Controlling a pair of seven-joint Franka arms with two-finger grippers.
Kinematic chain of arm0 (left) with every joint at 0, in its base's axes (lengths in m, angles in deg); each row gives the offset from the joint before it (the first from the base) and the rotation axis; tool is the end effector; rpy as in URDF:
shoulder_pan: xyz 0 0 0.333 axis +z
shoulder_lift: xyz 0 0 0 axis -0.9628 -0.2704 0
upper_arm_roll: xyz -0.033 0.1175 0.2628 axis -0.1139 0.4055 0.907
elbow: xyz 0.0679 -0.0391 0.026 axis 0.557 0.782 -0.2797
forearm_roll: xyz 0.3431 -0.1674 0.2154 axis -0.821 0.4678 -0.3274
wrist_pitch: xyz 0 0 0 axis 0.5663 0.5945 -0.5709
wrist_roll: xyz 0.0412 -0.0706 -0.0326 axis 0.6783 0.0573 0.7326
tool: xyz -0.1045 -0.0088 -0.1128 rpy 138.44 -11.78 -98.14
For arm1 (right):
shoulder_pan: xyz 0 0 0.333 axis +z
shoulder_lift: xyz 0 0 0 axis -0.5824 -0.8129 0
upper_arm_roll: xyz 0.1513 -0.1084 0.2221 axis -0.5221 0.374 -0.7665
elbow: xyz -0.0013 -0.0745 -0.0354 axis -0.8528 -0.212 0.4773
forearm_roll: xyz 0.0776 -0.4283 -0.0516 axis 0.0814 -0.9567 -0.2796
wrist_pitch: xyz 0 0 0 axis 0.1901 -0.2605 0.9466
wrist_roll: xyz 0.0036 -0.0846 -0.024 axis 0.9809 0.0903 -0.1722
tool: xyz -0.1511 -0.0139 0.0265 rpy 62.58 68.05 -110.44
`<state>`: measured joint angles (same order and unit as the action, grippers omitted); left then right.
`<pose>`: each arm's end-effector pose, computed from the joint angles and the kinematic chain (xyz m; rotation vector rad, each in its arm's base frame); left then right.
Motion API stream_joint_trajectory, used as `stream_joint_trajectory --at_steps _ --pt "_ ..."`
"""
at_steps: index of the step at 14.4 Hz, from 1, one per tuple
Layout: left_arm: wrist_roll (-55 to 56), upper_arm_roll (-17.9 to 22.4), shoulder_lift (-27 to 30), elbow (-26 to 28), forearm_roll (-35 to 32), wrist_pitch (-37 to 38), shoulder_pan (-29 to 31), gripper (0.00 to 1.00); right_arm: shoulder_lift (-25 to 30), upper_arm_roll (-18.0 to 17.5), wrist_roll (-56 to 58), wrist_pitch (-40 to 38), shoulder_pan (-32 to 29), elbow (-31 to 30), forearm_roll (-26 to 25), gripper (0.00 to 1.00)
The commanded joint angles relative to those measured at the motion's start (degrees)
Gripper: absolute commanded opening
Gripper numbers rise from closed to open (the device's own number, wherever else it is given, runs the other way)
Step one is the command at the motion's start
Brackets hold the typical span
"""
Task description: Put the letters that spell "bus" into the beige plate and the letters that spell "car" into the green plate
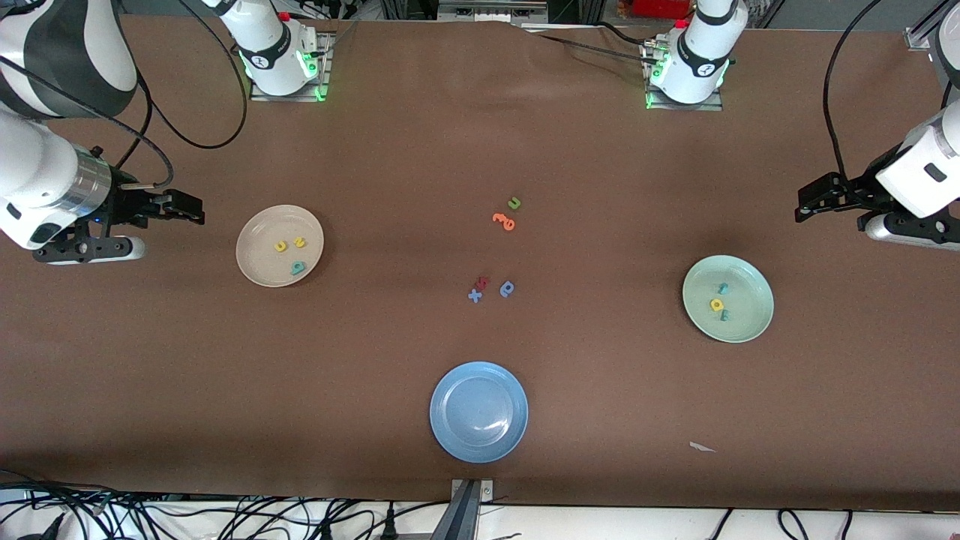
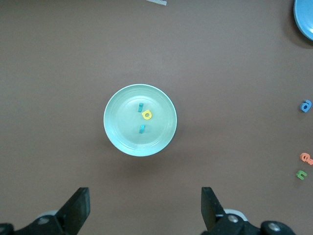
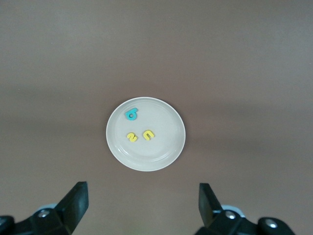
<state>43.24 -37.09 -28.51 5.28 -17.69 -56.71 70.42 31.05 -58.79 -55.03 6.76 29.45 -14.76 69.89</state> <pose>0.6217 0.0002 0.4817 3.1004 -0.1709 -0.0427 0.6265 0.0466 0.4267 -3.1080 -0.1035 0.2308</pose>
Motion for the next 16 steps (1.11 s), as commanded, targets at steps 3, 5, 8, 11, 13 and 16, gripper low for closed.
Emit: stream_joint_trajectory --at_steps 3,5,8,11,13,16 --pt "-0.16 0.32 0.79 0.52 1.25 0.48 -0.33 1.00 -0.15 9.20 -1.32 -1.47 8.27 1.84 1.08 1.00" --pt "-0.16 0.32 0.79 0.52 1.25 0.48 -0.33 1.00 -0.15 10.68 -1.24 -2.17 8.89 2.63 1.34 1.00" --pt "-0.16 0.32 0.79 0.52 1.25 0.56 -0.33 1.00 -0.32 12.54 -1.24 -5.67 10.65 4.64 1.52 1.00" --pt "-0.16 0.23 0.79 0.52 1.25 0.56 -0.33 1.00 -0.76 12.46 -1.32 -6.66 11.00 6.50 1.60 1.00" --pt "-0.16 0.31 0.79 0.52 1.25 0.56 -0.33 1.00 -1.29 12.54 -0.97 -8.58 10.65 8.60 1.60 1.00" --pt "-0.16 0.23 0.79 0.52 1.25 0.48 -0.33 1.00 -1.38 12.45 -1.32 -8.85 10.83 8.52 1.60 1.00"
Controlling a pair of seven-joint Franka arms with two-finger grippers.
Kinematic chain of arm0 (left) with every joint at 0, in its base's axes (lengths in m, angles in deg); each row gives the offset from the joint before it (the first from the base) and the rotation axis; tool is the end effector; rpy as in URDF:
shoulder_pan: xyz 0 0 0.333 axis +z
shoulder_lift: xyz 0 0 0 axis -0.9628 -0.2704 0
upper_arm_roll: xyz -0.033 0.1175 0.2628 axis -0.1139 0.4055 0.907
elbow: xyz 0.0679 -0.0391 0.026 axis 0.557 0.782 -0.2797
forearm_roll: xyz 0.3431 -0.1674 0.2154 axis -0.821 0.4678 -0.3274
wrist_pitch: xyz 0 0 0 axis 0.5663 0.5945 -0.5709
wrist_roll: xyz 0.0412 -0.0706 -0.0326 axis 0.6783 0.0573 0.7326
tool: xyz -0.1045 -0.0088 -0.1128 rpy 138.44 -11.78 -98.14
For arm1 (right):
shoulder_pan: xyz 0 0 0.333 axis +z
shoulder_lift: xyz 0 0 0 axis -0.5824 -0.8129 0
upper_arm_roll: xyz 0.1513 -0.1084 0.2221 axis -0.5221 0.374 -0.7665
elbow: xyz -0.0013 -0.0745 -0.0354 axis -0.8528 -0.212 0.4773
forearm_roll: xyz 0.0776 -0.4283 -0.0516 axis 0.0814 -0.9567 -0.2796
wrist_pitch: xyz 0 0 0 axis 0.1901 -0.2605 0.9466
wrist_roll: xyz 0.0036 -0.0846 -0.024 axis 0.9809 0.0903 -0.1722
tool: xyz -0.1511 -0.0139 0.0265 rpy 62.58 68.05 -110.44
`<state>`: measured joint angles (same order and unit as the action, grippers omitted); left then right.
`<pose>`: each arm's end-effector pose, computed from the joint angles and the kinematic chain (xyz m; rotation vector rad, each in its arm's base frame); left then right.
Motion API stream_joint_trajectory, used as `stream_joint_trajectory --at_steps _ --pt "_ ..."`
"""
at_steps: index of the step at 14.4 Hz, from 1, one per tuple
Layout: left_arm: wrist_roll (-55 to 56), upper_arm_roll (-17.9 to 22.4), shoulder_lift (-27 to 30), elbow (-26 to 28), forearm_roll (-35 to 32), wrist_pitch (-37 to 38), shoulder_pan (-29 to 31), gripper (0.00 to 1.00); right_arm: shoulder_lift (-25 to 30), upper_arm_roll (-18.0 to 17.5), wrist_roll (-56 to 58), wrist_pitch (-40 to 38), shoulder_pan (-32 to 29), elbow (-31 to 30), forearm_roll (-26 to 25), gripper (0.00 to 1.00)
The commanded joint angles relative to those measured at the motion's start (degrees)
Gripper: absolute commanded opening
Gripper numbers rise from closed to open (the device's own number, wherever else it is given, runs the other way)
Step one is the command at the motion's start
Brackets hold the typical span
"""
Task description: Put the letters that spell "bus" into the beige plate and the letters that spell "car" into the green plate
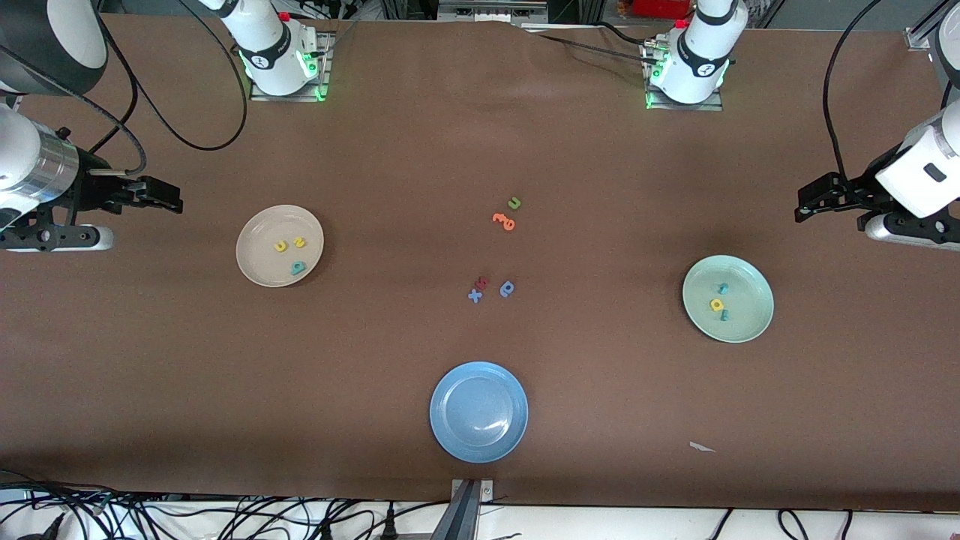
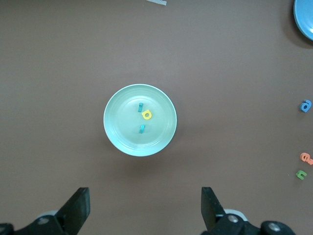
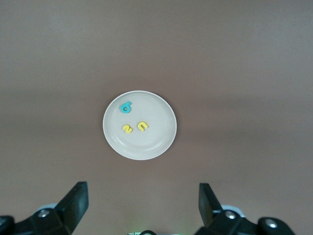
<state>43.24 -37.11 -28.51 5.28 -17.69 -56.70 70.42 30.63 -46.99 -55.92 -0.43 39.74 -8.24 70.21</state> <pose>0.6217 0.0000 0.4817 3.1003 -0.1715 -0.0430 0.6256 0.0355 0.4696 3.1271 0.0386 -0.2643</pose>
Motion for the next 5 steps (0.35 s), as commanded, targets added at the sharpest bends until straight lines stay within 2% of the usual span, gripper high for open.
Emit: stream_joint_trajectory --at_steps 1,5 --pt "-0.16 0.25 0.79 0.52 1.25 0.55 -0.33 1.00 -0.95 0.65 -0.61 -1.67 0.63 2.09 1.28 1.00" --pt "-0.16 0.25 0.79 0.52 1.25 0.47 -0.33 1.00 -0.95 0.65 0.18 -1.76 0.54 2.09 0.85 1.00"
